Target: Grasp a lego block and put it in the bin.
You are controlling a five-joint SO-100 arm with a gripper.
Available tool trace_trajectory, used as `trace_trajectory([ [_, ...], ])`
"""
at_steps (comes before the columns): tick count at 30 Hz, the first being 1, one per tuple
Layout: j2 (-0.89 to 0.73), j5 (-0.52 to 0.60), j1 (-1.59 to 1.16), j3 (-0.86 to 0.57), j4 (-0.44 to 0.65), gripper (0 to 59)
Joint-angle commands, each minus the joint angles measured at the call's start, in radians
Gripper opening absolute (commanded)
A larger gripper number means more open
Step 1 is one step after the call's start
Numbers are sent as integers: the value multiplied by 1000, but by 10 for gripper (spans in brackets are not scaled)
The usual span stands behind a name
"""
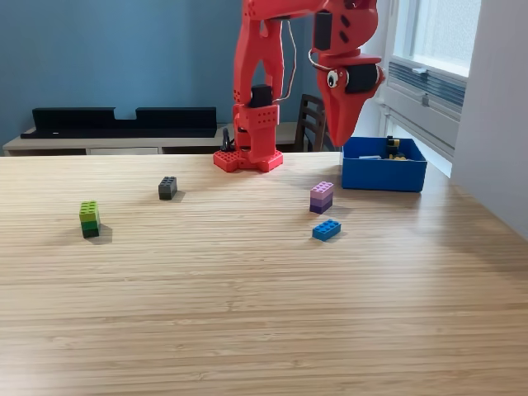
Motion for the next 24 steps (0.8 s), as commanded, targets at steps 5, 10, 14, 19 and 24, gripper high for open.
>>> trace_trajectory([
  [5, 35, 0, 66, -28, 14, 1],
  [10, 35, 28, 192, -31, 14, 1],
  [14, 26, 31, 362, -29, 14, 1],
  [19, 20, 66, 615, -100, 12, 1],
  [24, 18, 150, 838, -130, -37, 1],
])
